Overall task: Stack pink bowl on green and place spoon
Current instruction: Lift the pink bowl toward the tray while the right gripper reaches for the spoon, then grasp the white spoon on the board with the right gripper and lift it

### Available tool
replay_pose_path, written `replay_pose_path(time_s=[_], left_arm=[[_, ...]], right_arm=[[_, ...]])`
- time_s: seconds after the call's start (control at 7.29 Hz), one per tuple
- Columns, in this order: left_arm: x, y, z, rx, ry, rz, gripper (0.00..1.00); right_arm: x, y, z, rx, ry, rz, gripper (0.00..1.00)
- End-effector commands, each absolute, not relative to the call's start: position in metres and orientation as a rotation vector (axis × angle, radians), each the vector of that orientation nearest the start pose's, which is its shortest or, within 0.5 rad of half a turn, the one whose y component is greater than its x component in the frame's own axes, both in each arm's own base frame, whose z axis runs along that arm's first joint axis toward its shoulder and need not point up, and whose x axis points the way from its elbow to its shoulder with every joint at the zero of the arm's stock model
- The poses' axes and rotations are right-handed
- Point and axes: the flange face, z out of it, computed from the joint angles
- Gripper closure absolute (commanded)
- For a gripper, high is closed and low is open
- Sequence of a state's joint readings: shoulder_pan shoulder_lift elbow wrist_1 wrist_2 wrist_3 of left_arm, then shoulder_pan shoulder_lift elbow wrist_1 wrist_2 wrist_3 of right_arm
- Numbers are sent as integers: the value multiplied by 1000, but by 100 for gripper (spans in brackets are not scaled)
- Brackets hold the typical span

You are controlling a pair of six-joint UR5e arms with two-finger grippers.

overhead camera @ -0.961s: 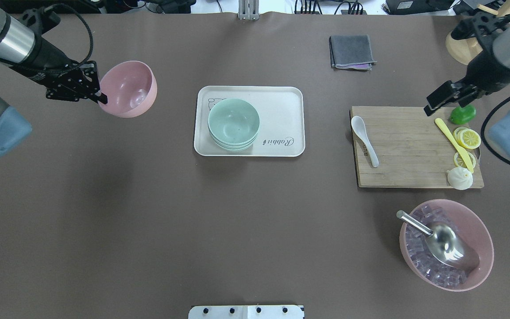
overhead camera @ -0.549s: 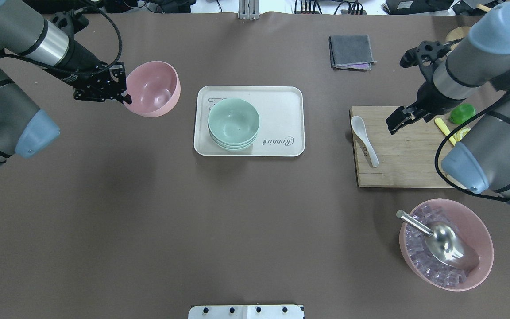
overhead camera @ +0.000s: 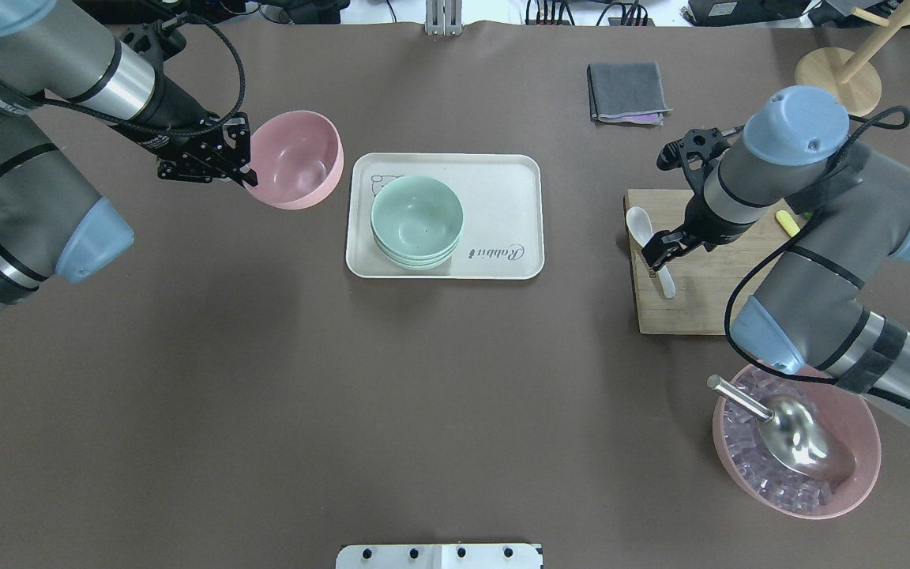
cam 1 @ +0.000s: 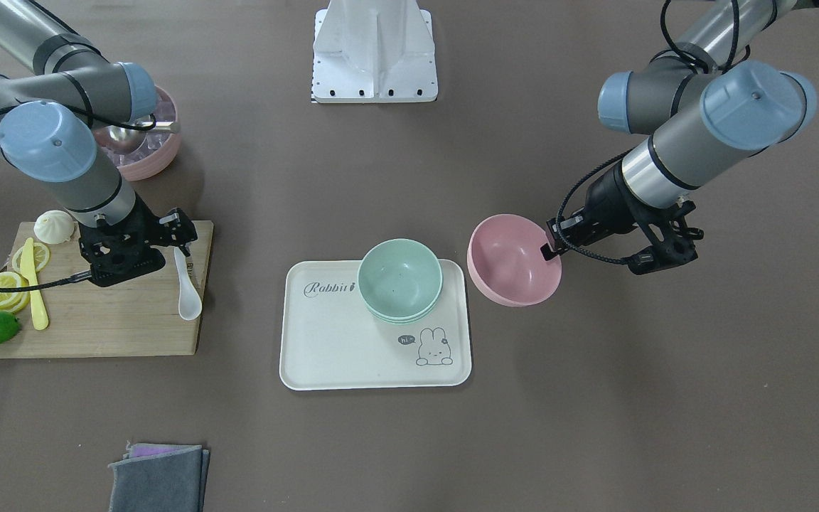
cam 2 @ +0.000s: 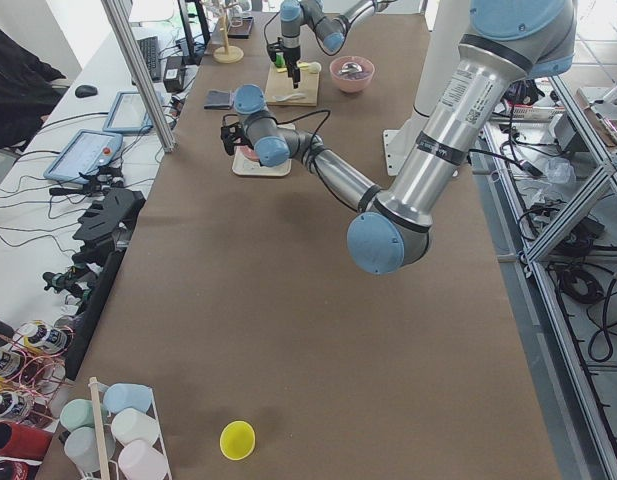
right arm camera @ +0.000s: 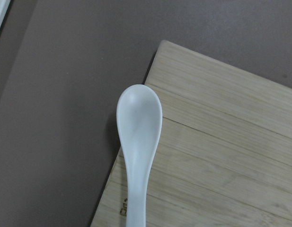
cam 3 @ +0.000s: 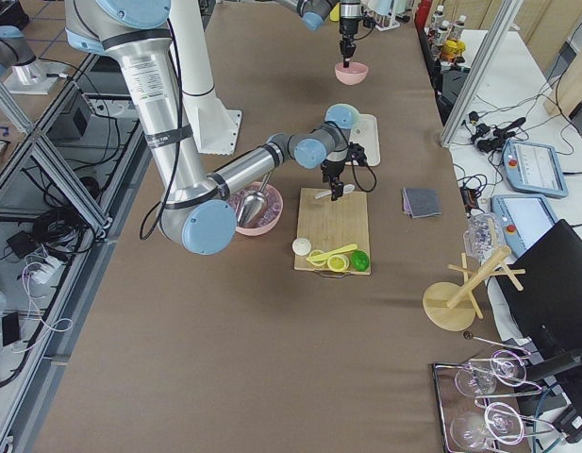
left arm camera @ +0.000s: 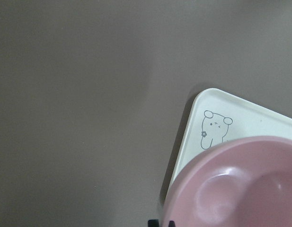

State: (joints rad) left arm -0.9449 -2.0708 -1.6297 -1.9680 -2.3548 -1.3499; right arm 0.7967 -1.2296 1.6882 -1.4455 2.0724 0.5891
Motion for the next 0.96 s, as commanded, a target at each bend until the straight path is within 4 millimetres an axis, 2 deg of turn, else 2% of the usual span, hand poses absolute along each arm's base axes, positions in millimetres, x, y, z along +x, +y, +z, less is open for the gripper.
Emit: replay_pose_path(time_s=[0.0,0.55,0.82], left_arm=[[332,-565,286,-104,1150,-266,100],[333,-564,286,-106,1150,-263,100],[333,-563,286,-107,1150,-263,100]], right_arm=[[-393,-510,403,127,-743,-310,18],[-406,-512,406,123,-722,-304,39],[-409,-511,410,118,-715,-306,45]])
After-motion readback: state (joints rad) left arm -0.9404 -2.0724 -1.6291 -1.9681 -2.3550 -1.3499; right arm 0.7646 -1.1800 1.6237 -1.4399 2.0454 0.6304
